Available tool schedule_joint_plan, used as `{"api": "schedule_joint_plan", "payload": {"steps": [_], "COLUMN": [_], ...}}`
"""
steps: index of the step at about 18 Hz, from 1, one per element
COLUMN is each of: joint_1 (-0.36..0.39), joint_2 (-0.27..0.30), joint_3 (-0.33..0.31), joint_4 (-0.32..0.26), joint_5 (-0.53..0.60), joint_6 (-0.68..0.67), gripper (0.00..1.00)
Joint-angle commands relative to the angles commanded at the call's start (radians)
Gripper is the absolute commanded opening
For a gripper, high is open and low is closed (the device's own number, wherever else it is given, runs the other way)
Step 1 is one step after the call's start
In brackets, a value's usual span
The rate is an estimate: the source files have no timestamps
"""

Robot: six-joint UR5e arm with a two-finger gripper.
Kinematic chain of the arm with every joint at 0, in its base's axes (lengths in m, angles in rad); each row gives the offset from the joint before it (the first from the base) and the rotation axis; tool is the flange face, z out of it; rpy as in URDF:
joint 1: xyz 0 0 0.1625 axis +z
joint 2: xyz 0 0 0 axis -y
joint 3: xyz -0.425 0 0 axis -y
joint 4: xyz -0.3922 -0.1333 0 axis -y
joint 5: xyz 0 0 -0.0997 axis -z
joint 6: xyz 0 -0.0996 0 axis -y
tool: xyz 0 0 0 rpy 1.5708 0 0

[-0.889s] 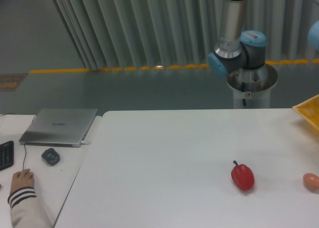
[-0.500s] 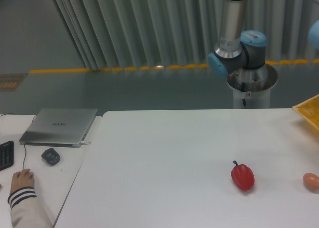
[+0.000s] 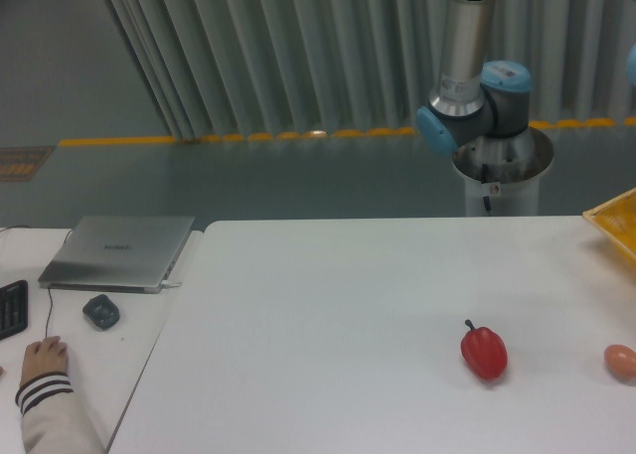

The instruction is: Place the green pepper on the table

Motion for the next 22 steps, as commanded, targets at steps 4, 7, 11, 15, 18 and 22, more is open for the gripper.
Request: {"api": "schedule_joint_plan", "payload": {"steps": [4,7,11,15,18,22], "joint_1": [0.034,0.048,0.069,0.107,0.141,0.183], "joint_2": [0.002,0.003,0.005,0.008,0.009,0.006], "joint_3": [-0.012,-0.015,-0.017,-0.046,-0.058,-0.061], "joint_4": [-0.003,-0.011,-0.017,-0.017,-0.017,-0.020], "joint_5": [-0.002,0.000,0.003,0.005,0.008,0.012], "joint_6": [0.006,0.055,0.136,0.241,0.352,0.530], "gripper": [1.00,1.00,1.00,1.00,1.00,1.00]}}
